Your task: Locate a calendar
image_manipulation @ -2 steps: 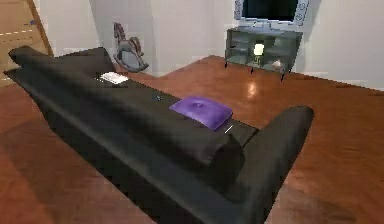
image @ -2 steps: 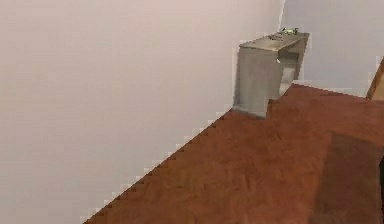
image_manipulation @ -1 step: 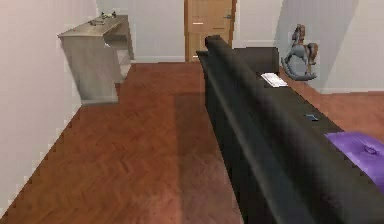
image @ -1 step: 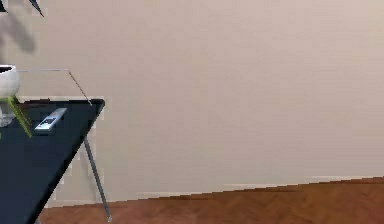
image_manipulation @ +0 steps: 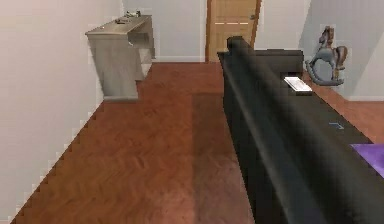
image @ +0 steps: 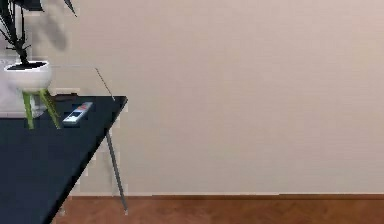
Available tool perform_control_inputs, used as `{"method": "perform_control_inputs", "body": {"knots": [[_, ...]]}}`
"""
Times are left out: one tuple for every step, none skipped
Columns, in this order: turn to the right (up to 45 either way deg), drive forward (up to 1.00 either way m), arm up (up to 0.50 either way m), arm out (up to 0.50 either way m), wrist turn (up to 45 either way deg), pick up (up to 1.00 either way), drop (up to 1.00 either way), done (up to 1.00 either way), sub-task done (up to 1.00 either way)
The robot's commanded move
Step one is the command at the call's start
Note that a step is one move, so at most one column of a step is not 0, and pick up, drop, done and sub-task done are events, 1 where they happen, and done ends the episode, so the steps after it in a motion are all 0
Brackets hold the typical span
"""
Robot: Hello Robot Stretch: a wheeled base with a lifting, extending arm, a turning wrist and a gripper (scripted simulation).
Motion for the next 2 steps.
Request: {"method": "perform_control_inputs", "body": {"knots": [[0.0,0.70,0.00,0.00,0.0,0.00,0.00,0.00,0.00],[-45.0,0.00,0.00,0.00,0.0,0.00,0.00,0.00,0.00]]}}
